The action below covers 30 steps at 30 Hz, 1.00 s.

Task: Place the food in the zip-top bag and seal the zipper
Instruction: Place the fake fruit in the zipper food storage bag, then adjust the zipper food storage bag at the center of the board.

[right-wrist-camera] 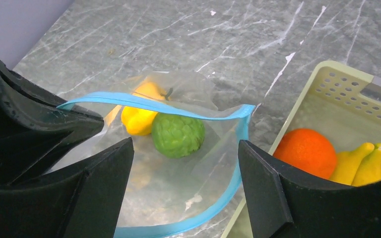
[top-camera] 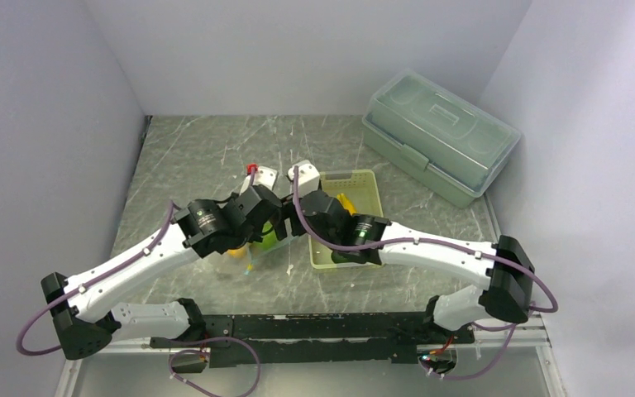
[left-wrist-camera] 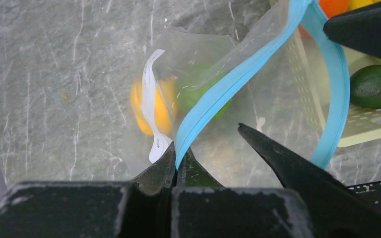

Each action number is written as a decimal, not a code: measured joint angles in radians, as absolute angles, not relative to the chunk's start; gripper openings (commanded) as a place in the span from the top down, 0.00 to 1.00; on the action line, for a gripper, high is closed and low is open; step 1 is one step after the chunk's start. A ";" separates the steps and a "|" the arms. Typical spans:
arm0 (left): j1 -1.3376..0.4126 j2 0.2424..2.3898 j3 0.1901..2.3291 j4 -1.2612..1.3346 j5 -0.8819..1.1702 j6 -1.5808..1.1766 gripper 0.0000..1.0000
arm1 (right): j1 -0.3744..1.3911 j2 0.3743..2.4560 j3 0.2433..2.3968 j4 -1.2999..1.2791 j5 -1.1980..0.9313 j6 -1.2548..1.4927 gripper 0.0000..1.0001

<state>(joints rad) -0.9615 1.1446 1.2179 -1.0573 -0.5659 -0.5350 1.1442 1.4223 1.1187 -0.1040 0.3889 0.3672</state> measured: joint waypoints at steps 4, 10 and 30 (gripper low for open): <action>-0.968 1.157 1.225 -1.060 -0.553 -0.534 1.00 | 1.139 1.373 1.099 -0.106 0.392 0.379 0.19; -0.968 1.185 1.299 -1.092 -0.550 -0.510 1.00 | 1.138 1.243 1.084 -0.113 0.402 0.397 0.19; -0.968 1.287 1.665 -1.311 -0.602 -0.405 0.99 | 1.137 1.060 1.024 -0.161 0.475 0.405 0.19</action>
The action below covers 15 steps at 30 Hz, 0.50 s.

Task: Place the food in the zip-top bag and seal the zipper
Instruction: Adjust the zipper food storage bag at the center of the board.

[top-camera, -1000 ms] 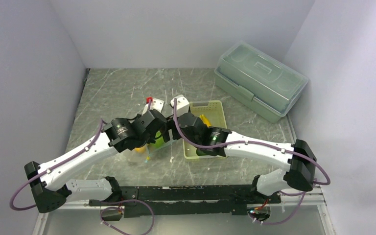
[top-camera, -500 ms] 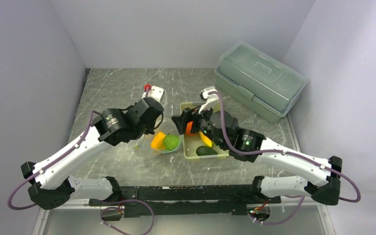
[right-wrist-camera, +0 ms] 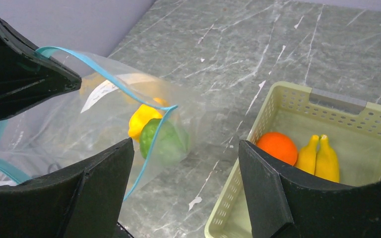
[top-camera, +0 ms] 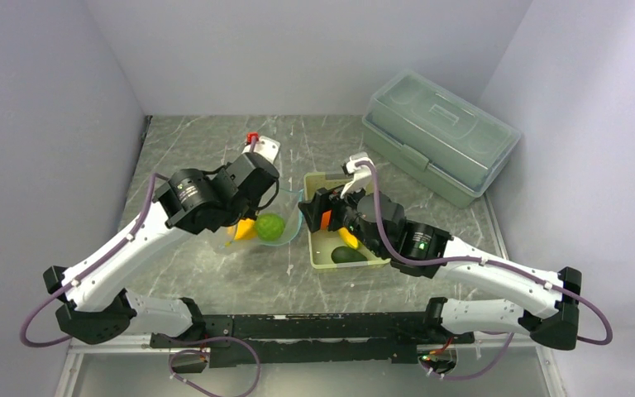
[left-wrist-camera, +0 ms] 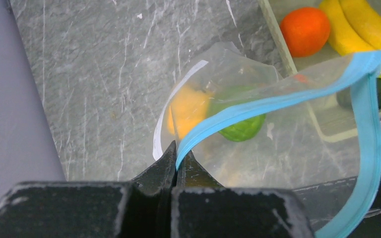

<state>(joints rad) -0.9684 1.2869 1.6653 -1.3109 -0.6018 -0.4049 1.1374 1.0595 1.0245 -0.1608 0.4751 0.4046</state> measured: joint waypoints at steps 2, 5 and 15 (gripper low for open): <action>-0.968 1.287 1.662 -1.319 -0.602 -0.406 0.99 | 1.137 1.060 1.023 -0.164 0.475 0.405 0.19; -0.968 1.280 1.623 -1.320 -0.601 -0.413 0.99 | 1.137 1.060 1.023 -0.165 0.476 0.405 0.19; -0.904 1.233 1.380 -1.244 -0.551 -0.439 1.00 | 1.137 1.060 1.023 -0.175 0.499 0.413 0.19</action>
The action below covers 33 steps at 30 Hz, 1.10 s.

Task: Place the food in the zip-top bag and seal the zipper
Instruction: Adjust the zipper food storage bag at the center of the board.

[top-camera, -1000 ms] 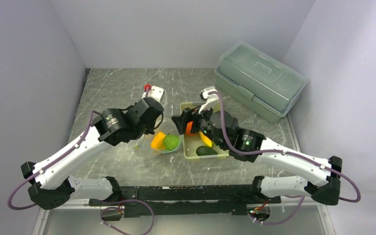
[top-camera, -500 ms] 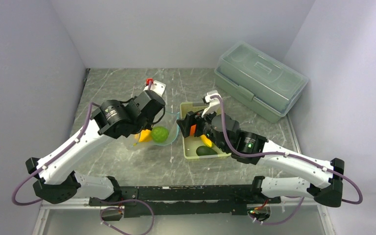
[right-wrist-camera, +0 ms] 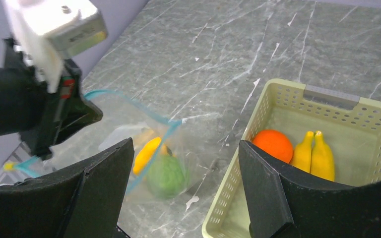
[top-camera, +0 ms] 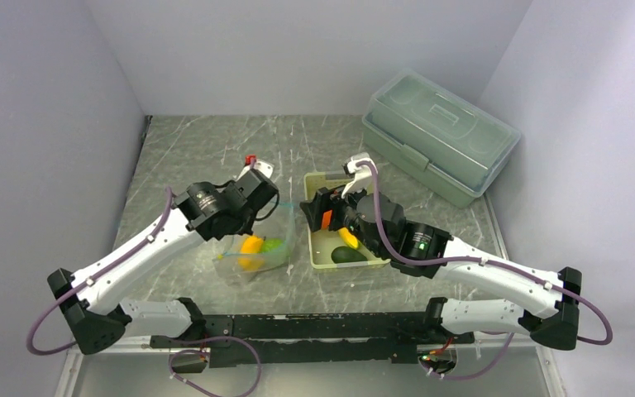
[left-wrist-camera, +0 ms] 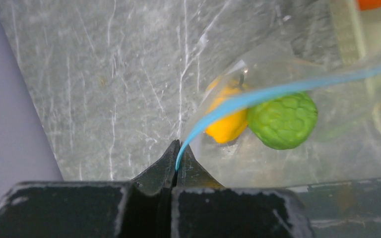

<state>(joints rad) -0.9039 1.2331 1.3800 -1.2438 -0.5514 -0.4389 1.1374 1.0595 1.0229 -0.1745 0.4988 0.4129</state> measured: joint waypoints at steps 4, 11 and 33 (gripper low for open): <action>-0.776 1.220 1.232 -1.148 -0.481 -0.431 1.00 | 1.137 1.060 1.015 -0.175 0.499 0.422 0.19; -0.729 1.293 1.046 -1.034 -0.349 -0.477 1.00 | 1.137 1.060 0.991 -0.179 0.499 0.434 0.19; -0.839 1.277 1.817 -1.320 -0.514 -0.404 0.99 | 1.137 0.988 0.969 -0.186 0.516 0.438 0.19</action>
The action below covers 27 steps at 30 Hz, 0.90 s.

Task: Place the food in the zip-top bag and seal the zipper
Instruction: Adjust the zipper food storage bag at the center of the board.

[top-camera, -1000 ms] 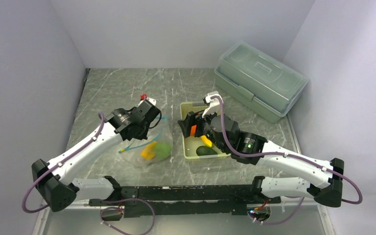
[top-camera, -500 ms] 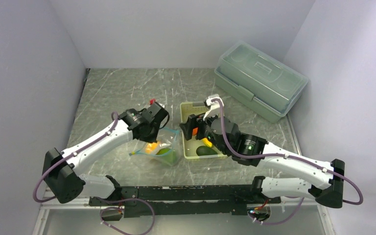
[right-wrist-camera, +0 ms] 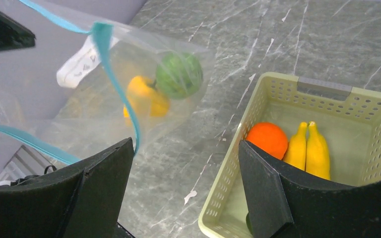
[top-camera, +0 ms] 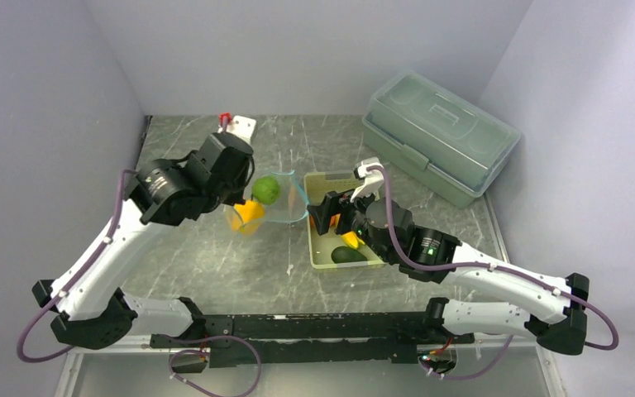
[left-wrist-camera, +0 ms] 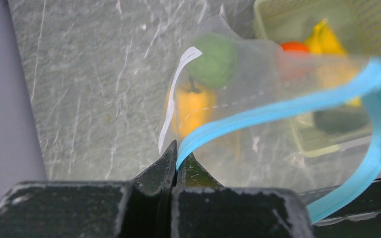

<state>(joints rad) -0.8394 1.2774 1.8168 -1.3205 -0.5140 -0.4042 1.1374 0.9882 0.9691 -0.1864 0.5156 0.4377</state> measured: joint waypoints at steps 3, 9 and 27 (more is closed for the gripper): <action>-0.839 1.274 1.728 -1.328 -0.520 -0.405 0.99 | 1.137 0.999 0.969 -0.187 0.516 0.437 0.19; -0.839 1.297 1.348 -1.242 -0.462 -0.449 1.00 | 1.137 1.011 0.969 -0.187 0.516 0.437 0.19; -0.839 1.349 1.419 -1.203 -0.446 -0.465 0.99 | 1.137 0.992 0.969 -0.257 0.567 0.438 0.19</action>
